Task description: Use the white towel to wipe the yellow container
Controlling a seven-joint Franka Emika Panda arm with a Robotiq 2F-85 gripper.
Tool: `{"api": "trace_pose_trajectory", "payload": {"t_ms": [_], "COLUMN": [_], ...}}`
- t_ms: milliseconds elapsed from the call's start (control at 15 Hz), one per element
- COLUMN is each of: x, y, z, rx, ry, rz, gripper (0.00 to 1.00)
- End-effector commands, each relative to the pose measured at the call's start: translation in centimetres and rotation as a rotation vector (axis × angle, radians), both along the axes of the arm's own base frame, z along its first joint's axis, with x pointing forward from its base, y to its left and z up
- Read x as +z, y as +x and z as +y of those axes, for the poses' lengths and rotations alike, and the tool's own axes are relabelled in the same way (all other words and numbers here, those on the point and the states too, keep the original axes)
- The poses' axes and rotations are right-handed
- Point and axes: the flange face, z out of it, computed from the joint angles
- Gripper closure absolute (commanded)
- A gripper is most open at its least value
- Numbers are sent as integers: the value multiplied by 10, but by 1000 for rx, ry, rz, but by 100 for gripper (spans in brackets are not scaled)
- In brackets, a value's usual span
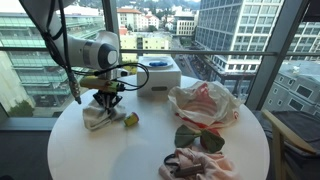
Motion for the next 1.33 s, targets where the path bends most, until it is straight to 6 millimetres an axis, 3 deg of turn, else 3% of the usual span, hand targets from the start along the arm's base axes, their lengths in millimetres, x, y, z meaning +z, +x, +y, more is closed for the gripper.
{"api": "trace_pose_trajectory", "payload": {"t_ms": [0, 467, 800, 1000, 1267], "x": [39, 129, 181, 199, 196], "y": [6, 21, 10, -3, -19], "z": [8, -21, -56, -78, -120], "rx": [14, -91, -259, -343, -459], "ry": [8, 3, -4, -18, -54], "rz": [-84, -251, -276, -262, -228], "gripper": [97, 97, 97, 97, 97]}}
